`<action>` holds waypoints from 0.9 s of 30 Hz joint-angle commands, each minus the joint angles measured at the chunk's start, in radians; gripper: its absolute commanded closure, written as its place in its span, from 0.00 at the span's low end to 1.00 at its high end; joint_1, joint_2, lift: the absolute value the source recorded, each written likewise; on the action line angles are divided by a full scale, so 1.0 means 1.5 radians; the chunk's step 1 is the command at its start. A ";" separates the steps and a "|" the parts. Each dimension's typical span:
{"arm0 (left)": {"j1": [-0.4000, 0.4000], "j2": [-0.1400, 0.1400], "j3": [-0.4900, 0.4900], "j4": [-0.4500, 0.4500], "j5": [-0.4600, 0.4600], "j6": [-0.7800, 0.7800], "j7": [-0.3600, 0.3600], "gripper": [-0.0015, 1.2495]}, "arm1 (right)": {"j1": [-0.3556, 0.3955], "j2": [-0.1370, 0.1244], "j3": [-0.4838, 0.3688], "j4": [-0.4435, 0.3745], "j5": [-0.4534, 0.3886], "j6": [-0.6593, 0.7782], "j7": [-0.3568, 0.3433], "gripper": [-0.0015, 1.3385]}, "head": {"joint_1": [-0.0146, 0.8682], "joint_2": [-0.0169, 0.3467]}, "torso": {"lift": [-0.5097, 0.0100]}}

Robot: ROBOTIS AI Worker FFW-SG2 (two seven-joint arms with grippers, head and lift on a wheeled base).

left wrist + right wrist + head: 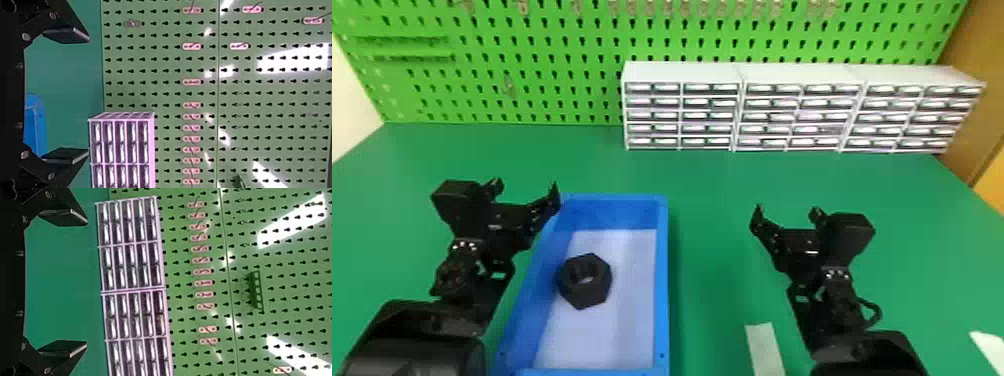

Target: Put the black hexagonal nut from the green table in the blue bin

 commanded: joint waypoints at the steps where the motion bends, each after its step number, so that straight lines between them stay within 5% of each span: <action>1: 0.001 0.000 0.001 0.000 0.000 0.000 0.000 0.20 | 0.002 0.000 -0.007 0.000 0.001 -0.002 0.000 0.14 | 0.79 0.19 | 0.79; 27: 0.005 0.000 0.029 -0.017 -0.019 0.000 -0.005 0.20 | 0.007 -0.006 -0.024 0.000 0.008 -0.008 0.000 0.14 | 0.79 0.19 | 0.79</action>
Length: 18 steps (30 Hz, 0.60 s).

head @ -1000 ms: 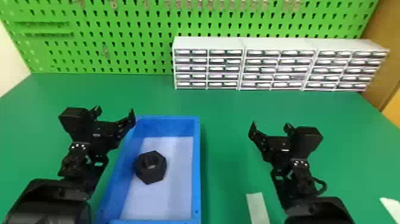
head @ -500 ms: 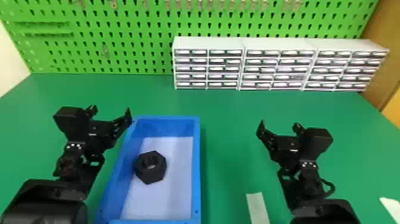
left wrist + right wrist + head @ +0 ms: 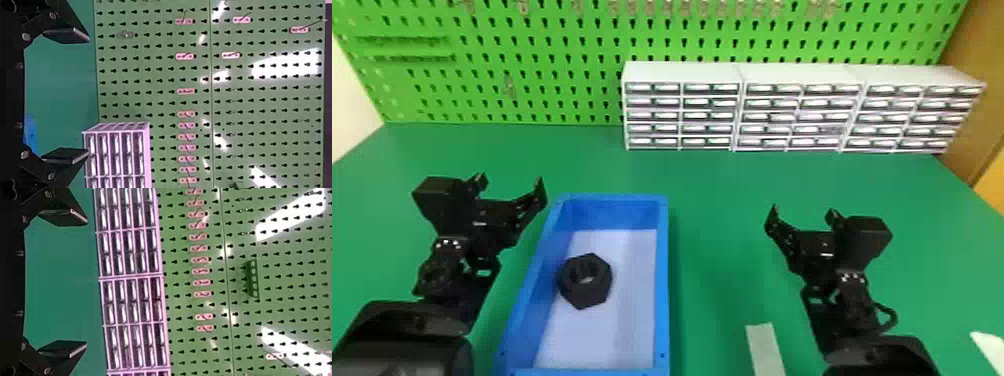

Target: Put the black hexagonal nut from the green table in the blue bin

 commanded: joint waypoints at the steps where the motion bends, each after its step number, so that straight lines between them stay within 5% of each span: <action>1: -0.003 0.000 -0.001 0.001 -0.001 0.000 0.000 0.20 | 0.000 -0.003 0.004 0.000 0.001 0.008 0.000 0.14 | 0.79 0.19 | 0.79; 18: -0.005 0.000 -0.008 0.001 -0.006 0.000 0.000 0.20 | 0.003 -0.006 0.008 -0.002 -0.004 0.013 0.001 0.14 | 0.79 0.19 | 0.79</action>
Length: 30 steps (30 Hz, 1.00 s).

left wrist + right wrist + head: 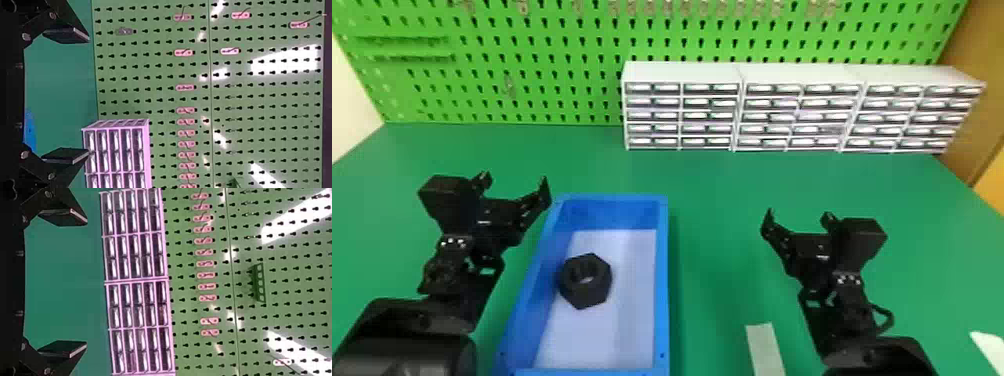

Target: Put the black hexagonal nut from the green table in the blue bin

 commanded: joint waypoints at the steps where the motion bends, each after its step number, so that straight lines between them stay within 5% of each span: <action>1: -0.001 0.000 0.000 0.001 0.000 0.000 0.000 0.20 | 0.000 -0.001 -0.001 0.000 0.000 0.000 0.000 0.14 | 0.79 0.19 | 0.79; 30: 0.000 0.000 -0.003 0.001 0.002 0.000 0.000 0.20 | 0.003 0.001 -0.004 -0.001 0.000 0.004 0.000 0.14 | 0.79 0.19 | 0.79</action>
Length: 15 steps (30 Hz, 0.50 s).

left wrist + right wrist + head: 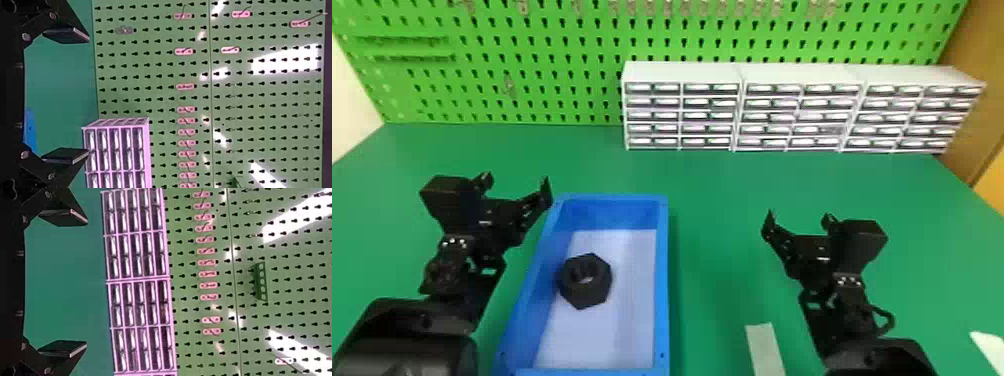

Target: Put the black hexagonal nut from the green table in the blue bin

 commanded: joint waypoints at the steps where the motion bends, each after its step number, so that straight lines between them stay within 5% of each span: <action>1: 0.000 0.000 0.000 -0.001 0.000 0.001 0.000 0.20 | 0.000 -0.001 -0.001 0.000 0.000 0.002 0.000 0.14 | 0.79 0.19 | 0.79; 15: -0.001 0.000 -0.001 -0.001 0.004 0.008 0.000 0.20 | 0.001 -0.003 0.000 -0.001 0.000 0.007 0.000 0.14 | 0.79 0.19 | 0.79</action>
